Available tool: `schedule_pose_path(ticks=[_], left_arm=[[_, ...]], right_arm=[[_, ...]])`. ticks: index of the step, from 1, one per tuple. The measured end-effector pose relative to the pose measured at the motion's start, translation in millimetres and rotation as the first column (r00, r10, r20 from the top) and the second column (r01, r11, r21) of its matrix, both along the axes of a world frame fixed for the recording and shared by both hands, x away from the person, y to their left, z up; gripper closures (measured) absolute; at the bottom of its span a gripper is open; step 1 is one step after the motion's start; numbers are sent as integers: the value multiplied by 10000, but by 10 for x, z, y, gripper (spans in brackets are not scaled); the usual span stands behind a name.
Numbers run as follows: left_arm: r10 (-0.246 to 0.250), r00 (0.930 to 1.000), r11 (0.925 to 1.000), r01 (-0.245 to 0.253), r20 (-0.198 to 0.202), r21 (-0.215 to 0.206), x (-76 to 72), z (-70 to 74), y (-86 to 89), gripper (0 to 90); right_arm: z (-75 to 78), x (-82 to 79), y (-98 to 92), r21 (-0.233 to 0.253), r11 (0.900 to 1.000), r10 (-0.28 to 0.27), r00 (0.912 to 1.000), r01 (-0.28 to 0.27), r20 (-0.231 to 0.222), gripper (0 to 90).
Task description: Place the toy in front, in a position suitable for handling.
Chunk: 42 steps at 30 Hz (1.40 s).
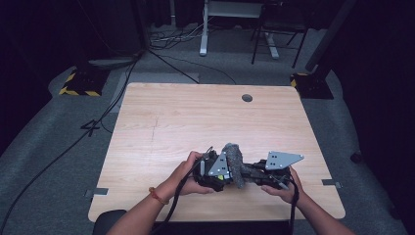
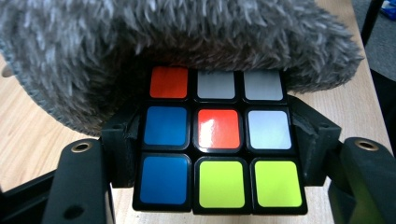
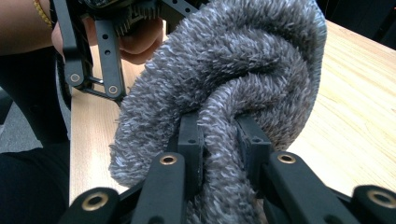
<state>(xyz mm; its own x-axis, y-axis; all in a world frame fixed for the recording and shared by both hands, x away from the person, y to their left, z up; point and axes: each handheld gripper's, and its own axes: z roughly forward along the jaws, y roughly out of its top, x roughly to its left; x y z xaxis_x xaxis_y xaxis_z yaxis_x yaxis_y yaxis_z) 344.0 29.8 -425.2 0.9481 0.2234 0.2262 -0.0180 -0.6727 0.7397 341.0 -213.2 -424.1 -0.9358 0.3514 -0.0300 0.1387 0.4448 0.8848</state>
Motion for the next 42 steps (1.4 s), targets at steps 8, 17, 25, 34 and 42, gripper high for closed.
schedule_pose_path(ticks=[8,17,25,34,42], left_arm=[[-424,9991,9940,432,98,-1006,-53,132,74,333],[-627,9980,9866,617,-16,-1510,-38,161,118,331],[-475,9987,9922,490,161,-1144,-57,179,114,331],[-604,9981,9934,614,131,-974,-66,146,67,327],[-553,9984,9971,556,68,-529,-65,96,29,329]], right_arm=[[-193,149,-15,-842,9962,-263,9977,210,-625,746],[-203,121,16,-553,9985,-73,9982,40,-596,744],[-89,16,27,-928,9951,-313,9989,345,363,745],[20,-117,62,-612,9981,1,9953,58,972,749],[82,-184,73,-456,9989,23,9905,40,1373,749]])
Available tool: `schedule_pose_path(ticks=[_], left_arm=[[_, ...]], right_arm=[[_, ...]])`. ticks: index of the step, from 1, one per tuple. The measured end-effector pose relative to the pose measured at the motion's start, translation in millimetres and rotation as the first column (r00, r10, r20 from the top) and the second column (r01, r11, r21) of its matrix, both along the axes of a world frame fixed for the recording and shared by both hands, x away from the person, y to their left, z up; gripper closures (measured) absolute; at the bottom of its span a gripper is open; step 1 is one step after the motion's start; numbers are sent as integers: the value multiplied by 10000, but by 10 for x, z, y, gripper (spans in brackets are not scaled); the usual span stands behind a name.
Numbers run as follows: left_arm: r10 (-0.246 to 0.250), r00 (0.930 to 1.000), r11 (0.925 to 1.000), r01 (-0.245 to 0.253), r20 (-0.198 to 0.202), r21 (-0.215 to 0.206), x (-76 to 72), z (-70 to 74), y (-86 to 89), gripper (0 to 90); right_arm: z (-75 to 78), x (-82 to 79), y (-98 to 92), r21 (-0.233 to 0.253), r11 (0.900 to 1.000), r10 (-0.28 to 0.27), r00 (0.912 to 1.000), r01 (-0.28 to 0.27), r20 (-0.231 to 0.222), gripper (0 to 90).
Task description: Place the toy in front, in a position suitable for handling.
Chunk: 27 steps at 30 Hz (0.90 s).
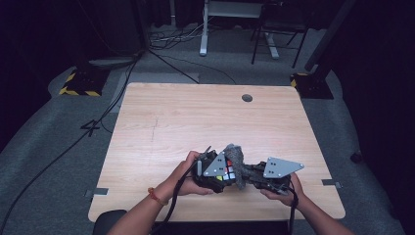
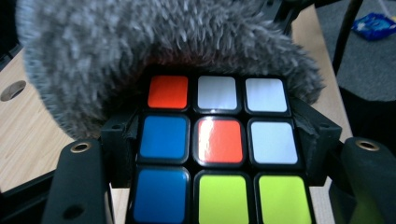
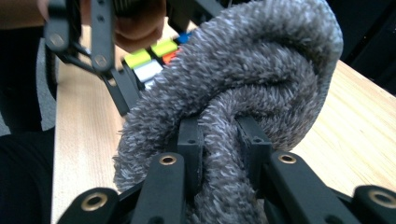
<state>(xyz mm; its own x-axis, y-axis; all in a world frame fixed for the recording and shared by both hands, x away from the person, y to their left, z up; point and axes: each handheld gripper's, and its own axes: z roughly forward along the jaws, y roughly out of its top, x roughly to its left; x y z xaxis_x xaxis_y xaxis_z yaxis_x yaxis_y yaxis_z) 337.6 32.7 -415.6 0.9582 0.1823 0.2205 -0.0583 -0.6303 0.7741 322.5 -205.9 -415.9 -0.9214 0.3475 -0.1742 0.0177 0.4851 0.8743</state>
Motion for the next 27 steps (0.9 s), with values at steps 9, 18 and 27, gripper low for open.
schedule_pose_path(ticks=[9,18,27], left_arm=[[227,9997,9997,-227,-16,81,6,-5,-5,332],[248,9994,9983,-235,229,-533,0,92,71,332],[-75,9999,9961,81,78,-874,8,90,94,330]], right_arm=[[-13,67,-37,430,9990,95,9990,-77,-433,748],[-274,293,-84,-368,9993,-76,9911,28,-1327,748],[-321,314,-74,371,9983,526,9760,-457,-2111,750]])
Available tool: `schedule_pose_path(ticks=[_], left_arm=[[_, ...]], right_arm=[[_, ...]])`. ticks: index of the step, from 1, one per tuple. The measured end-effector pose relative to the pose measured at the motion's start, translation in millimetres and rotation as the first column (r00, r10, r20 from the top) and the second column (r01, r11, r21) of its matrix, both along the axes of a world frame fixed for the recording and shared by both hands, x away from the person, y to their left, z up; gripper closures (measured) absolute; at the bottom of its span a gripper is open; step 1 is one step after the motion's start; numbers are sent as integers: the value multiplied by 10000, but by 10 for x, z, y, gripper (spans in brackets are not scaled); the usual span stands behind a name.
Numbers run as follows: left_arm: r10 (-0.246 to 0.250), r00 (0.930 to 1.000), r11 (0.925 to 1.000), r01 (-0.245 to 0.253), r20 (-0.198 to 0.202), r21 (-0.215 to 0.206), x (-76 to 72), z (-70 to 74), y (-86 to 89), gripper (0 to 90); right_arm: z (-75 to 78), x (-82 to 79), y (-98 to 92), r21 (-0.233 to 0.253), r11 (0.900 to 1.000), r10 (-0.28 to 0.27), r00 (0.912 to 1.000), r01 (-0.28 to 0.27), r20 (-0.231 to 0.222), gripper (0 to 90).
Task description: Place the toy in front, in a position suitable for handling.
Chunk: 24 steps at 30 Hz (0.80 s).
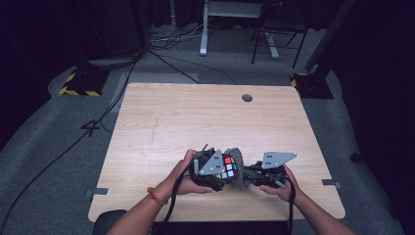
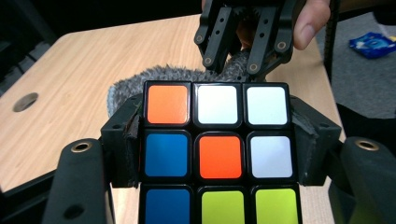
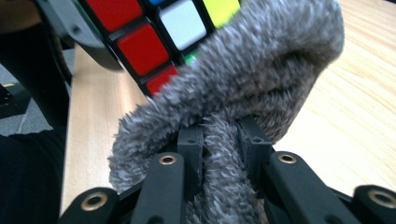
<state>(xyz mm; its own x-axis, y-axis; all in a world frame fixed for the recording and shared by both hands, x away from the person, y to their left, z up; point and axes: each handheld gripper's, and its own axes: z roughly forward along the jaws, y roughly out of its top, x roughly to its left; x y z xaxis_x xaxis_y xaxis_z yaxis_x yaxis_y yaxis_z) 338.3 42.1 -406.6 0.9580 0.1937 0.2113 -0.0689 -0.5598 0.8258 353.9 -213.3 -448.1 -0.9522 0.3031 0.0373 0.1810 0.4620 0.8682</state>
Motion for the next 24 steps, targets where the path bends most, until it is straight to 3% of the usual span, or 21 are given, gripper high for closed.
schedule_pose_path(ticks=[2,6,12,14,16,20,24], left_arm=[[17,10000,10000,-17,-65,-37,22,-7,30,328],[69,9997,10000,-70,-250,-25,46,-31,48,327],[188,9997,9989,-181,-170,422,48,-81,14,324],[284,9996,9954,-284,16,920,37,-142,-44,323],[303,9995,9937,-298,-30,1084,41,-169,-72,325],[312,9995,9939,-305,-41,1063,51,-173,-81,331],[425,9991,9964,-419,-70,733,56,-121,-47,333]], right_arm=[[12,15,-55,553,9985,65,9995,-49,-296,752],[60,21,-112,1075,9942,61,9993,-21,-366,752],[132,-22,-126,1235,9923,46,9999,-30,-126,753],[162,-46,-120,1248,9921,76,10000,-81,38,753],[185,-72,-103,1169,9931,75,9998,-94,164,753],[206,-83,-97,1059,9944,-33,9996,5,266,754],[202,-72,-90,686,9973,-300,9985,268,462,754]])
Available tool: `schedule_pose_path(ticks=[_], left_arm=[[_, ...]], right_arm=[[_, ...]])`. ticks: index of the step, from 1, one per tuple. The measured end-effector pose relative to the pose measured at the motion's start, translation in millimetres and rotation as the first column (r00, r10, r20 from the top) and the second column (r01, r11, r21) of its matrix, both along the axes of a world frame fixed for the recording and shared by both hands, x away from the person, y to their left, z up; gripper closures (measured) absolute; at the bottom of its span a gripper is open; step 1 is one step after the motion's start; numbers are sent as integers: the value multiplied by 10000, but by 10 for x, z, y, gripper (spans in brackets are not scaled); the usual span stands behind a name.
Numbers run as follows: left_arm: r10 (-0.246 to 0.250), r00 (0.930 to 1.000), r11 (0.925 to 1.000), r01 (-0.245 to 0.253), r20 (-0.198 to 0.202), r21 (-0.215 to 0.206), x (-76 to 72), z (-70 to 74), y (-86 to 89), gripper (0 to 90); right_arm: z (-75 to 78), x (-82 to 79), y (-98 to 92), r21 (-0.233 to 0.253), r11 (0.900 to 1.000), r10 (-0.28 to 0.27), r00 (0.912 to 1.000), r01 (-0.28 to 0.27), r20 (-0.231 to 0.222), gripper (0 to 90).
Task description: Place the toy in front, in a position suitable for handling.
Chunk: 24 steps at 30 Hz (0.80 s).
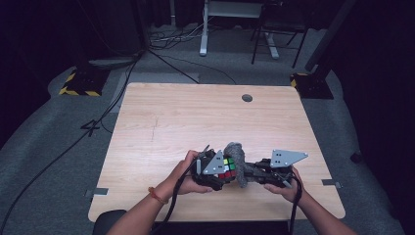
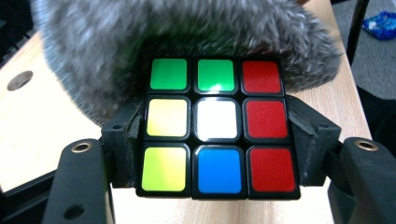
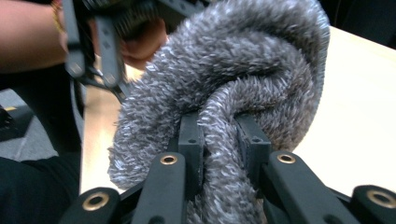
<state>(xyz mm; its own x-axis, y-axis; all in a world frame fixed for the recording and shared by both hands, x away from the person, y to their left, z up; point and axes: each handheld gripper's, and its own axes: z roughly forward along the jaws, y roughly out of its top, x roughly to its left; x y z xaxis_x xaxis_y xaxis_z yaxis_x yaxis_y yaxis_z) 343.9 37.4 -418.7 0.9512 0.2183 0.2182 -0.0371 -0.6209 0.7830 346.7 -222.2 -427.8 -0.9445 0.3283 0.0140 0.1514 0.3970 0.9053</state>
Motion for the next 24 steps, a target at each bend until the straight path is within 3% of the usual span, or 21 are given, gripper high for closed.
schedule_pose_path(ticks=[4,5,8,11,12,13,16,19,24], left_arm=[[-26,10000,9999,27,14,-112,-4,28,19,333],[-26,10000,9999,27,14,-112,-4,28,19,333],[-115,9999,9990,114,-35,-427,-10,72,54,334],[-185,9998,9986,181,-77,-488,-6,73,66,334],[-261,9996,9994,258,-105,-222,9,32,56,334],[-261,9996,9994,258,-105,-222,9,32,56,334],[-330,9993,9991,334,-148,245,2,-47,-7,334],[-384,9989,9990,391,-281,229,0,-68,-39,334],[-321,9990,9995,320,-297,-18,-3,-27,-5,334]], right_arm=[[-80,48,29,-828,9965,-114,9998,103,-131,754],[-80,48,29,-828,9965,-114,9998,103,-131,754],[-177,104,52,-1482,9890,-100,9988,26,-488,754],[-175,125,38,-1309,9914,-47,9973,-49,-728,753],[-137,104,31,-1232,9924,-35,9987,-29,-517,753],[-137,104,31,-1232,9924,-35,9987,-29,-517,753],[17,18,3,-482,9988,51,9999,-57,-117,753],[61,-42,14,-542,9985,-27,9997,40,243,753],[-11,-6,34,-813,9965,-164,9998,173,113,753]])
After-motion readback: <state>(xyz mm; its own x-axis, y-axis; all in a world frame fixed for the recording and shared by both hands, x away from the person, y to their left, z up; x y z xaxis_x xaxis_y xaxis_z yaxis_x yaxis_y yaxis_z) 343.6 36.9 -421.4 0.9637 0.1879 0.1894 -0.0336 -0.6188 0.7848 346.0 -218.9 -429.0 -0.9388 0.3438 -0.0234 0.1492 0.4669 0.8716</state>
